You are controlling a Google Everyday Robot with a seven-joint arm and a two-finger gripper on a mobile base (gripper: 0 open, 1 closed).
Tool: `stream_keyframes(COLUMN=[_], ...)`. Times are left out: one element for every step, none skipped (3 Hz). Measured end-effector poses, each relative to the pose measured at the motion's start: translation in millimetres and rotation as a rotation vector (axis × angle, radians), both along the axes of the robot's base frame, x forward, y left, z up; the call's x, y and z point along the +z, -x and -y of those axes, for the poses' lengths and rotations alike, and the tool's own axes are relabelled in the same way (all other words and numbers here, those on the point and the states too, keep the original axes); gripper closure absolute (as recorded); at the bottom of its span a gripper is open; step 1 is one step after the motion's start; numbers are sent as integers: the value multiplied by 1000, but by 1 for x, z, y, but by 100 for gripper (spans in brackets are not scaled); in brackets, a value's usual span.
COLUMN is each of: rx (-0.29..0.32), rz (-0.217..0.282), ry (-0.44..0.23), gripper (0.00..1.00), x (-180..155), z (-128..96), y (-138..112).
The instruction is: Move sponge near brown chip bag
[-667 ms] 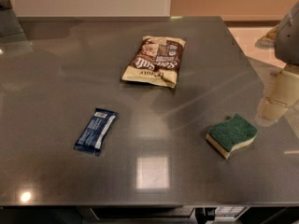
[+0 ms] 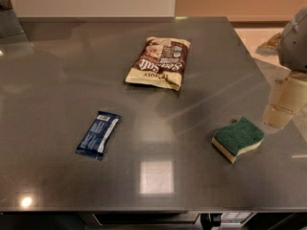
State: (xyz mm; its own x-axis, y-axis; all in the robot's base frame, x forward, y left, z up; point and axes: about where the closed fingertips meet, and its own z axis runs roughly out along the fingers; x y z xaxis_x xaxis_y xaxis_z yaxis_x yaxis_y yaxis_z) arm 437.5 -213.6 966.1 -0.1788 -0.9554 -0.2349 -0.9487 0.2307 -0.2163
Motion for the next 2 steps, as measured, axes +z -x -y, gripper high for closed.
stream_keyframes(rx=[64, 130], rz=[-55, -112], ry=[-50, -67], gripper=[0, 0], x=[-26, -57], z=[-1, -2], y=[4, 8])
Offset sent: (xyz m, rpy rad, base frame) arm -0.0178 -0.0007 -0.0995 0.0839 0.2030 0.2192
